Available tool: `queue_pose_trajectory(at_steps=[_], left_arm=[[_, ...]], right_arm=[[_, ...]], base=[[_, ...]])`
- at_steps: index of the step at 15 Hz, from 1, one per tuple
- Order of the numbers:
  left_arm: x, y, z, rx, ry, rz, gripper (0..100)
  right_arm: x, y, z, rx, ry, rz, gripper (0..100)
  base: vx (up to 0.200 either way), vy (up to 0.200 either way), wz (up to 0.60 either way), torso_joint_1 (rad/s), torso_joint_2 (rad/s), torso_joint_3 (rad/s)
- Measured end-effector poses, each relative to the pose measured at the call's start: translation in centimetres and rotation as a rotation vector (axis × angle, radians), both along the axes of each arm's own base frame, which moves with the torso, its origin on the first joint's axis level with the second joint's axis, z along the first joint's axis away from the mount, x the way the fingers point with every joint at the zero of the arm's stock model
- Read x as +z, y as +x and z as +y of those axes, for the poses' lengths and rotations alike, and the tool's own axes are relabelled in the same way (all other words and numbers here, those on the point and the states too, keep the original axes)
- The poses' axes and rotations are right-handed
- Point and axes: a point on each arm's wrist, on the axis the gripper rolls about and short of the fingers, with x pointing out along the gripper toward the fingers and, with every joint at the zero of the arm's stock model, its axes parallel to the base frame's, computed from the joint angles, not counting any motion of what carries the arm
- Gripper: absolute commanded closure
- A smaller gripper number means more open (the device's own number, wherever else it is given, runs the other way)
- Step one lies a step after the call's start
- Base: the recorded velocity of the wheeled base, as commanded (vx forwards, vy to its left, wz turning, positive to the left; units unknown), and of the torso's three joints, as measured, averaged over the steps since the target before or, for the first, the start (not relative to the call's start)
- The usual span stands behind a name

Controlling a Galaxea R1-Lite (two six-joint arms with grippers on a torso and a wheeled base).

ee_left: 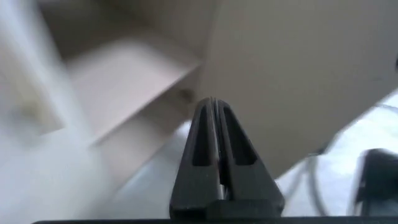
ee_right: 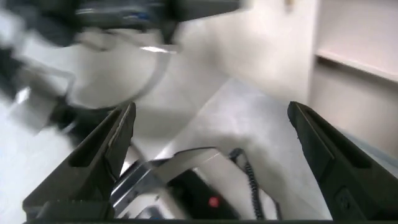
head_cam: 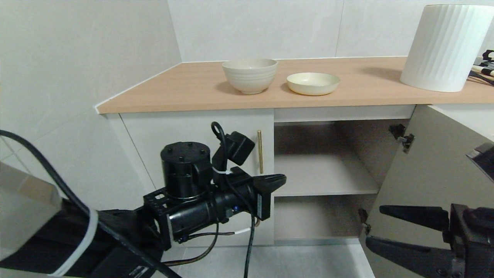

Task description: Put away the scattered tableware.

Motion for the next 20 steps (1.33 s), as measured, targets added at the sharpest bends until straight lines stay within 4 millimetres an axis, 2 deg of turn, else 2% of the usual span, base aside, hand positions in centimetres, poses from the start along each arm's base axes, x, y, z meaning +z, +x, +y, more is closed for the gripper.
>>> queue_pose_trajectory(at_steps=[4, 7, 9, 11, 14, 17, 20], left_arm=[[3.2, -1.2, 4.3, 0.09, -0.003, -0.03, 0], [5.2, -2.1, 8.3, 0.197, 0.01, -0.005, 0], [6.4, -3.1, 10.3, 0.251, 0.021, 0.018, 0], [7.2, -4.5, 12.0, 0.302, 0.024, 0.118, 0], [9.5, -5.9, 13.2, 0.329, -0.015, 0.117, 0], [10.8, -6.7, 13.2, 0.315, -0.042, 0.072, 0], [11.3, -6.9, 13.2, 0.31, -0.042, 0.072, 0]], right_arm=[[2.0, 2.9, 1.7, -0.083, -0.087, -0.06, 0], [3.6, 5.4, 2.7, -0.129, -0.11, -0.103, 0], [4.3, 6.6, 3.0, -0.155, -0.143, -0.072, 0], [4.6, 7.2, 2.8, -0.216, -0.193, 0.013, 0], [5.3, 7.7, 2.8, -0.313, -0.174, 0.016, 0], [5.8, 7.0, 2.4, -0.316, -0.197, 0.039, 0], [6.5, 6.4, 2.1, -0.315, -0.183, 0.025, 0]], base=[[0.0, 0.0, 0.0, 0.0, 0.0, 0.0], [0.0, 0.0, 0.0, 0.0, 0.0, 0.0], [0.0, 0.0, 0.0, 0.0, 0.0, 0.0], [0.0, 0.0, 0.0, 0.0, 0.0, 0.0], [0.0, 0.0, 0.0, 0.0, 0.0, 0.0], [0.0, 0.0, 0.0, 0.0, 0.0, 0.0], [0.2, 0.0, 0.0, -0.001, 0.0, 0.006]])
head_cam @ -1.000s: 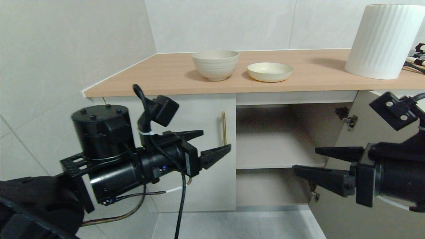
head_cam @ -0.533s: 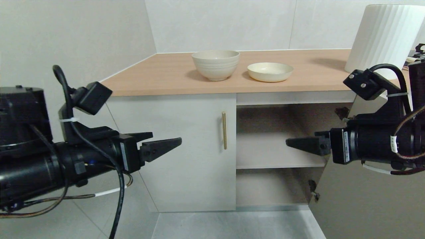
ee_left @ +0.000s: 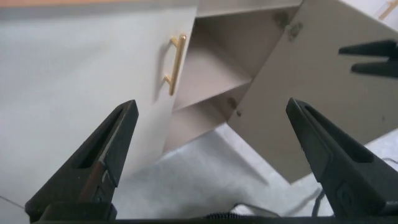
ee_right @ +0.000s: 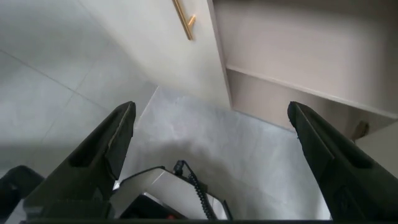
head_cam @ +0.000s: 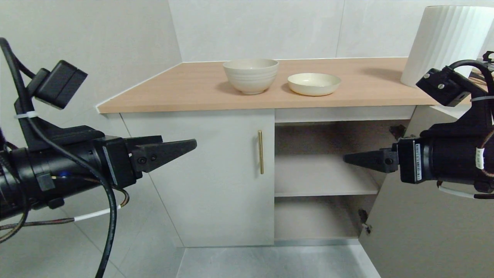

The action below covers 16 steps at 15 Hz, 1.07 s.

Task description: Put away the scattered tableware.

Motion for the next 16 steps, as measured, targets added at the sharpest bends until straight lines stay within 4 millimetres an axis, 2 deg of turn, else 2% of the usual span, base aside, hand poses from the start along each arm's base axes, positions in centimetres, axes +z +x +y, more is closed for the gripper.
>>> queue_pose_trajectory(at_steps=[6, 16], left_arm=[[0.1, 0.0, -0.1, -0.01, -0.003, -0.002, 0], [0.4, -0.9, -0.6, -0.05, -0.007, -0.014, 0]], right_arm=[[0.4, -0.9, -0.6, 0.01, 0.004, 0.002, 0], [0.1, -1.5, -1.0, 0.018, -0.005, 0.002, 0]], base=[[0.2, 0.0, 0.0, 0.004, 0.0, 0.004], [0.0, 0.0, 0.0, 0.0, 0.0, 0.0]])
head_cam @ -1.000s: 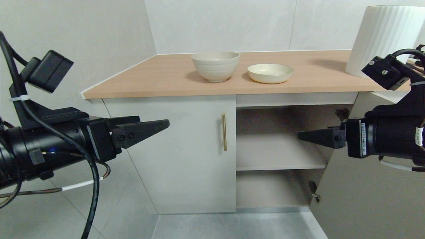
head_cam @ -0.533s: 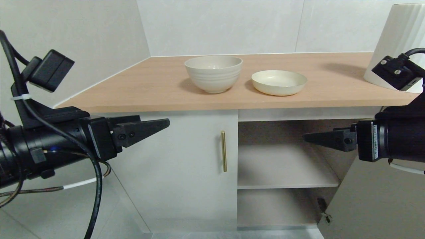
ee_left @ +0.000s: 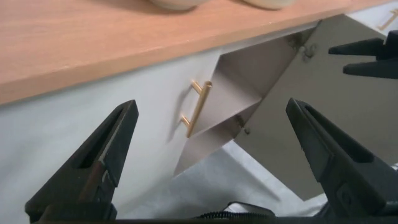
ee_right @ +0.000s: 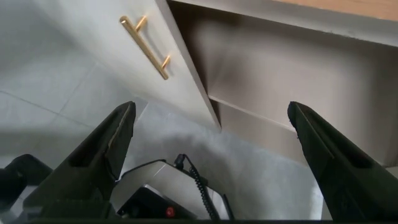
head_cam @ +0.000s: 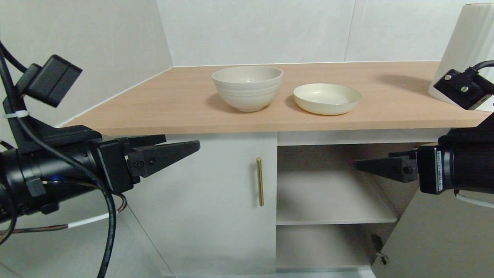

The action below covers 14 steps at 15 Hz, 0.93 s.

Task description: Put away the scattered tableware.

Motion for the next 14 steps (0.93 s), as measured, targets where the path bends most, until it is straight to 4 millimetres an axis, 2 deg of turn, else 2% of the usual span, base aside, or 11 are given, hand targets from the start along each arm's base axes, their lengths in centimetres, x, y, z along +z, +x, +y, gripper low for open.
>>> queue_pose_trajectory(at_steps=[5, 14], left_arm=[[-0.7, 0.4, -0.8, -0.027, 0.015, 0.028, 0], [-1.7, 1.8, -1.7, -0.033, 0.036, 0.071, 0]], right_arm=[[-0.2, 0.4, 0.2, -0.006, -0.007, 0.009, 0], [-0.5, 0.7, 0.3, -0.011, -0.015, 0.019, 0]], base=[[0.0, 0.0, 0.0, 0.062, -0.21, -0.215], [0.0, 0.0, 0.0, 0.153, -0.49, -0.298]])
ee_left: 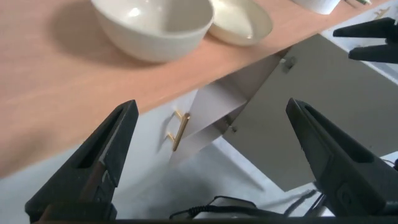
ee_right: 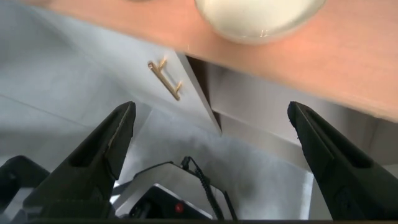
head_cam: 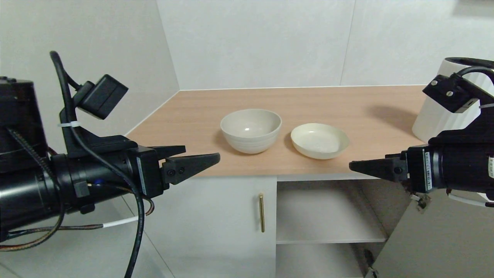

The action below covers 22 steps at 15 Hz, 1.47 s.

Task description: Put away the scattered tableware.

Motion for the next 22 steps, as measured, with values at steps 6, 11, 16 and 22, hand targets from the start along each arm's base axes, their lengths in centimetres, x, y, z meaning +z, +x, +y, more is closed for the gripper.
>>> queue_pose_trajectory(at_steps=[6, 11, 16, 22], left_arm=[[0.0, 1.5, -0.9, 0.0, 0.007, 0.019, 0], [0.1, 4.4, -2.3, 0.114, 0.101, 0.112, 0], [-0.5, 6.4, -4.2, 0.315, 0.064, 0.249, 0], [-2.1, 9.8, -7.5, 0.49, 0.014, 0.244, 0]], right_arm=[[0.1, 0.9, 0.4, 0.004, -0.003, -0.051, 0], [-0.2, 4.6, 0.9, -0.071, -0.02, -0.028, 0], [-0.4, 7.4, 1.7, -0.246, 0.0, 0.013, 0], [-1.0, 8.1, 2.0, -0.257, 0.003, 0.021, 0]], base=[[0.0, 0.0, 0.0, 0.139, -0.34, -0.203], [0.0, 0.0, 0.0, 0.005, -0.01, -0.007], [0.0, 0.0, 0.0, 0.0, 0.0, 0.0], [0.0, 0.0, 0.0, 0.0, 0.0, 0.0]])
